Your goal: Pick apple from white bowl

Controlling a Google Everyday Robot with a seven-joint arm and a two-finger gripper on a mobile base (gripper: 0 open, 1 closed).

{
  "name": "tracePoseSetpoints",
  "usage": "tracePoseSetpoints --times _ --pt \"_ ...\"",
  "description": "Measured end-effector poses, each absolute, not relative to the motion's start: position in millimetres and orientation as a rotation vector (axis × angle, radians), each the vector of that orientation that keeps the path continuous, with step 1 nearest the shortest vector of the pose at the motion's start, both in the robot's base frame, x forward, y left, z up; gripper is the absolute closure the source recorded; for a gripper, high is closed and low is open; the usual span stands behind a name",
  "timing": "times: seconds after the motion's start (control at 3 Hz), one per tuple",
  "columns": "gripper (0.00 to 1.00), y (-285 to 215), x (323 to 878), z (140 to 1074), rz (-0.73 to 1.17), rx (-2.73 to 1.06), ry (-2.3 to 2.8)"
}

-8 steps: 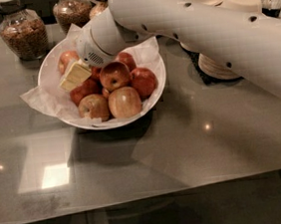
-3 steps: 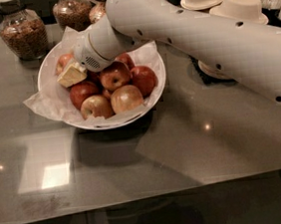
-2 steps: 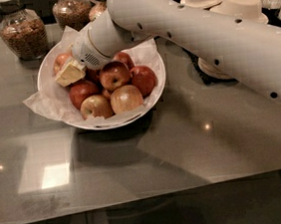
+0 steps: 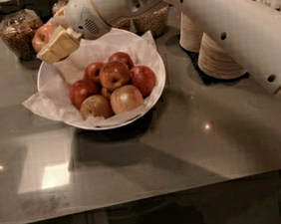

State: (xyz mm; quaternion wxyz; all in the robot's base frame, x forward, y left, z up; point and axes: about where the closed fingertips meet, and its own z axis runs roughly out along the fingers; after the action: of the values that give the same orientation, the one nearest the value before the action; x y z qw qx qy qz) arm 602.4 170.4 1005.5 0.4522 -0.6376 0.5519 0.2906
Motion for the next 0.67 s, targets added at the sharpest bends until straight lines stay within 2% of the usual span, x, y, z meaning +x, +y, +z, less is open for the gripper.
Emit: tracePoseSetpoints --times 0.67 --pt "1.0 96.8 592.1 1038.5 0.822 -1.627 1.346"
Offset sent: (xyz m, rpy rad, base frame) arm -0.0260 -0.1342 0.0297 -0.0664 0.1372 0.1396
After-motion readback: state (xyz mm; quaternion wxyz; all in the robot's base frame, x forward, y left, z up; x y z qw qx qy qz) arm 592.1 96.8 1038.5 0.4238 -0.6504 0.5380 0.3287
